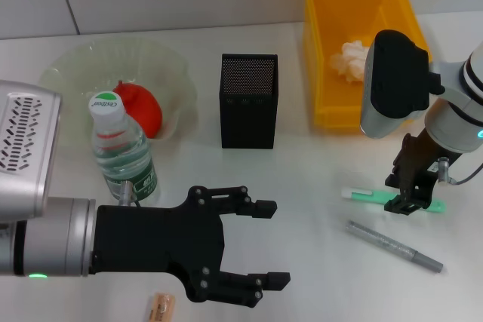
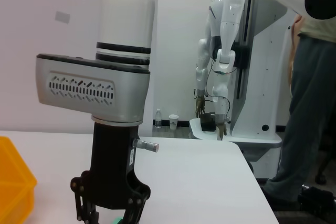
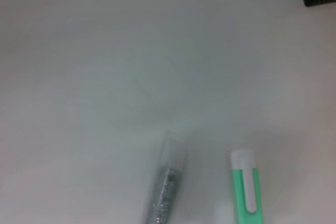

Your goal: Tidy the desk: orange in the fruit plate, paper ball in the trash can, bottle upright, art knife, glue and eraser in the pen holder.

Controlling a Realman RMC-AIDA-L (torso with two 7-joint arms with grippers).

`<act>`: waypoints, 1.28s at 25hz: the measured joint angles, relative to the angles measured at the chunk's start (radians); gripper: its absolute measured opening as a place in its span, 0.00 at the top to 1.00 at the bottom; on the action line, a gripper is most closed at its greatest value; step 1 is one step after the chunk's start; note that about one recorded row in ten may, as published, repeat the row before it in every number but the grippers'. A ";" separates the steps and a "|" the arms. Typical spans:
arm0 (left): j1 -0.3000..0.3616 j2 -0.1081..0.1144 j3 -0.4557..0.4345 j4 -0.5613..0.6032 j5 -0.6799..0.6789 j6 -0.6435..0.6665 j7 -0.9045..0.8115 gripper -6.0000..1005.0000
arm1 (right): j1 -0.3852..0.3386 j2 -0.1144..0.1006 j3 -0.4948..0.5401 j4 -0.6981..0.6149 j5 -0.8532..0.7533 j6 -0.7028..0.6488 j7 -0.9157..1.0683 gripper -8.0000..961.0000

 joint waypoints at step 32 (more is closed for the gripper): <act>-0.002 0.000 0.000 0.000 0.000 0.000 0.002 0.19 | 0.012 0.002 0.000 0.042 -0.009 0.031 -0.005 0.60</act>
